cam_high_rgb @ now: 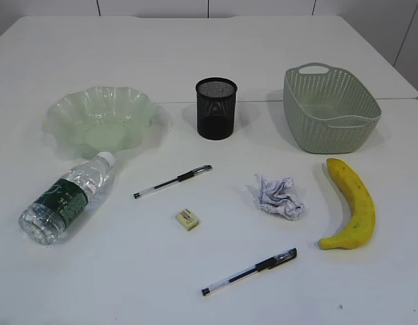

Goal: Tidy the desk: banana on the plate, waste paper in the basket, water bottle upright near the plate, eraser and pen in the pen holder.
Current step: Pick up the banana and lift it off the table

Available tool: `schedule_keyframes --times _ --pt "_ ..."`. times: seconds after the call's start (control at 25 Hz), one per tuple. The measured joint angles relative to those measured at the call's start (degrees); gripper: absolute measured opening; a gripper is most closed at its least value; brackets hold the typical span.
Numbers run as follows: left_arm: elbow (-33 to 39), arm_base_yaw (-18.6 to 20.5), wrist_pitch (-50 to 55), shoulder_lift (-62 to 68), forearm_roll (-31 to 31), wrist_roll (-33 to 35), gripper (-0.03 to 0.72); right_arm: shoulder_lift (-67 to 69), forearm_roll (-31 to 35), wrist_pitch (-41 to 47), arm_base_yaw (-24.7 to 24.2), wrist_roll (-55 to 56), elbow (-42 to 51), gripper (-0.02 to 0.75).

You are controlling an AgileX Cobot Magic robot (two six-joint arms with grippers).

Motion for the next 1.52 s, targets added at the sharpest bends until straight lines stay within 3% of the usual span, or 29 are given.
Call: schedule_keyframes --times 0.84,1.52 --pt "0.0 0.0 0.0 0.0 0.0 0.0 0.384 0.0 0.0 0.0 0.0 0.0 0.0 0.482" --pt "0.0 0.0 0.0 0.0 0.0 0.0 0.384 0.0 -3.8 -0.2 0.0 0.1 0.0 0.482"
